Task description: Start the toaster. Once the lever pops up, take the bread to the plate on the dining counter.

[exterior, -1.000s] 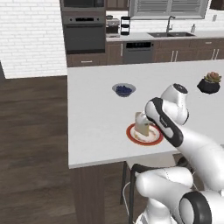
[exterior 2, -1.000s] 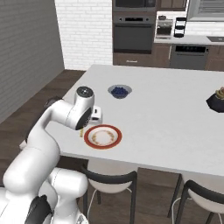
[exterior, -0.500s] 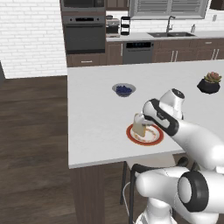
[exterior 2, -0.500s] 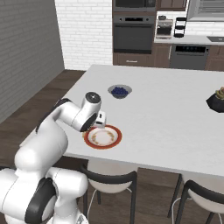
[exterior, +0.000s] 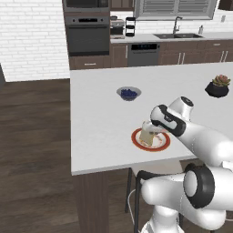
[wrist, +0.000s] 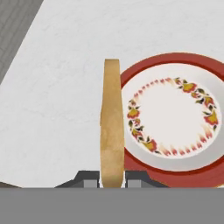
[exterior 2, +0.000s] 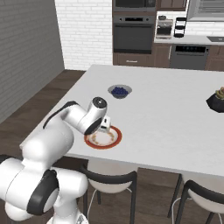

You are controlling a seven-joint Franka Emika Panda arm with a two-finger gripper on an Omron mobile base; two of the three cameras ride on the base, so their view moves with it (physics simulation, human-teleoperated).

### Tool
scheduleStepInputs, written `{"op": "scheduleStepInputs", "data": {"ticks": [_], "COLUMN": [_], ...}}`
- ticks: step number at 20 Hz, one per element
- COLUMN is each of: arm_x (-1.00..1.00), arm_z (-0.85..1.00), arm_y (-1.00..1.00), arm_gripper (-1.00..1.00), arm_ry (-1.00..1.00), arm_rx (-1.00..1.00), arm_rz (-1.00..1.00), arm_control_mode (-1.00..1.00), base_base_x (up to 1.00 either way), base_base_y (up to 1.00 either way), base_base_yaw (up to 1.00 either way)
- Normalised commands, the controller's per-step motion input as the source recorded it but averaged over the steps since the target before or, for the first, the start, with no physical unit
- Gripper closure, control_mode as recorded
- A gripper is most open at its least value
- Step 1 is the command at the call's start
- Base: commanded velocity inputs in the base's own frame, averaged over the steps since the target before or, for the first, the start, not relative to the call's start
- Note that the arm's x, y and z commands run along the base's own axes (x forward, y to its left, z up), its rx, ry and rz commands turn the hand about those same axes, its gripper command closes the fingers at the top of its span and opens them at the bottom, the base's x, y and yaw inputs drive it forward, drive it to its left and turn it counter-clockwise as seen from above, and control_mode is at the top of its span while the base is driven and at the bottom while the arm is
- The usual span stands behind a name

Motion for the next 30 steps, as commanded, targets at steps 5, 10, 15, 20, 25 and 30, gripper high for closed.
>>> {"op": "scheduleStepInputs", "data": {"ticks": [5, 10, 15, 20, 25, 30], "arm_x": [0.39, 0.35, 0.05, 0.01, 0.00, 0.00], "arm_z": [-0.04, -0.24, -0.35, -0.27, -0.07, 0.00], "arm_y": [-0.06, 0.00, -0.01, -0.03, -0.09, 0.00], "arm_gripper": [1.00, 1.00, 1.00, 1.00, 1.00, -1.00], "arm_ry": [0.00, 0.00, 0.00, 0.00, 0.01, 0.00], "arm_rx": [0.01, 0.00, 0.00, 0.00, 0.00, 0.00], "arm_rz": [-0.02, -0.02, 0.00, 0.00, 0.00, 0.00], "arm_control_mode": [-1.00, -1.00, -1.00, -1.00, -1.00, -1.00], "base_base_x": [0.00, 0.00, 0.00, 0.00, 0.00, 0.00], "base_base_y": [0.00, 0.00, 0.00, 0.00, 0.00, 0.00], "base_base_yaw": [0.00, 0.00, 0.00, 0.00, 0.00, 0.00]}}
